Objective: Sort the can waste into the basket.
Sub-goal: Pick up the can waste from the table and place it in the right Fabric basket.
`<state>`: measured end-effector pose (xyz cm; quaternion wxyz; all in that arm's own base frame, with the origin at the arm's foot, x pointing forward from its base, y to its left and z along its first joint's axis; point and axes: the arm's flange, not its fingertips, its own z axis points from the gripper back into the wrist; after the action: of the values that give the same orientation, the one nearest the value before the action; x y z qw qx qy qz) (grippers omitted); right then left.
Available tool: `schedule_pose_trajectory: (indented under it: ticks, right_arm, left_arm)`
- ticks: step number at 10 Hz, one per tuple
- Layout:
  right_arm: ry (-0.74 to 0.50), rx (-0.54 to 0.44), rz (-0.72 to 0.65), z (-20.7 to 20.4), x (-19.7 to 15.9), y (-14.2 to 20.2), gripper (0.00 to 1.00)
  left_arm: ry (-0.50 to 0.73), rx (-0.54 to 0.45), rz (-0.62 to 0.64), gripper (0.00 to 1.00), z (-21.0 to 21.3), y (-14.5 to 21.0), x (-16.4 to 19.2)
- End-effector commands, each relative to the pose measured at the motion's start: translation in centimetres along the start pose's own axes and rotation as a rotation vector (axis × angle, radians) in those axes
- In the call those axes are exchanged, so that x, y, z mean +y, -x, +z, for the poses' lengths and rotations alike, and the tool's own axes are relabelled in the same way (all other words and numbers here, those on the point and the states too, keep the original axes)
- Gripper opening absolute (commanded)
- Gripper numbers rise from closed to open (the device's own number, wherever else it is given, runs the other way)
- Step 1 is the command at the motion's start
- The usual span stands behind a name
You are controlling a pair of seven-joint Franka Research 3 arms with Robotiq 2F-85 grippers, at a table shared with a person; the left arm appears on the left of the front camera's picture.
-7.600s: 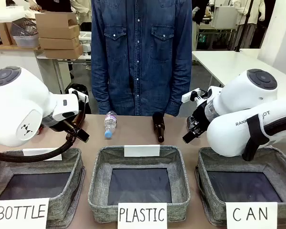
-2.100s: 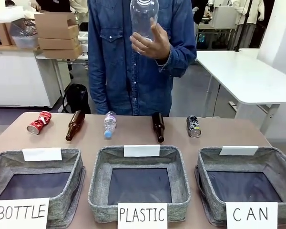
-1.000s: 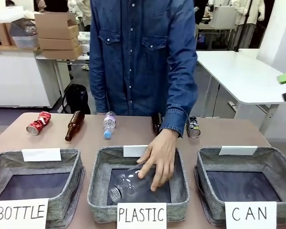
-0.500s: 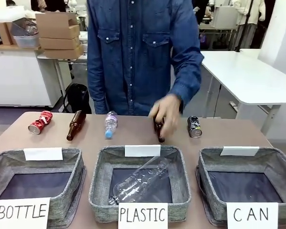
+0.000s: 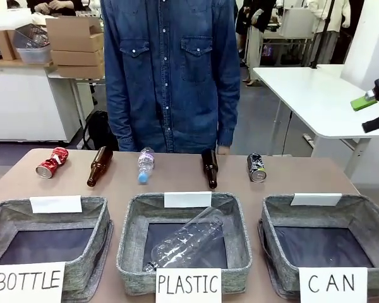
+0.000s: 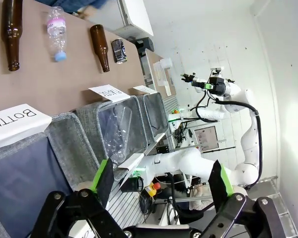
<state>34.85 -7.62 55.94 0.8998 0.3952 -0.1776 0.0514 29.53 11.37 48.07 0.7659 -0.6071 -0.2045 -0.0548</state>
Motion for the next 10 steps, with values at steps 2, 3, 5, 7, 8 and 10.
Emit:
schedule_pose_trajectory:
  ticks: [2, 3, 5, 7, 8, 10]
  right_arm:
    - [0.200, 0.186, 0.014, -10.8, 1.2, -7.9, 1.00]
    - [0.291, 0.222, -0.036, -14.4, 0.3, -10.2, 1.00]
    - [0.421, 0.286, -0.092, -21.4, -2.0, -12.0, 1.00]
    - [0.522, 0.218, -0.078, -27.2, -6.2, -12.4, 1.00]
    - [0.569, 0.136, -0.026, -29.4, -8.2, -12.7, 1.00]
    - [0.577, -0.001, 0.018, -32.8, -10.6, -12.9, 1.00]
  left_arm:
    - [0.012, 0.001, -0.022, 1.00, 0.0, 0.0, -0.1]
    - [0.012, 0.001, -0.022, 1.00, 0.0, 0.0, -0.1]
    - [0.012, 0.001, -0.022, 1.00, 0.0, 0.0, -0.1]
    - [0.012, 0.001, -0.022, 1.00, 0.0, 0.0, -0.1]
    - [0.012, 0.001, -0.022, 1.00, 0.0, 0.0, -0.1]
    - [0.012, 0.001, -0.022, 1.00, 0.0, 0.0, -0.1]
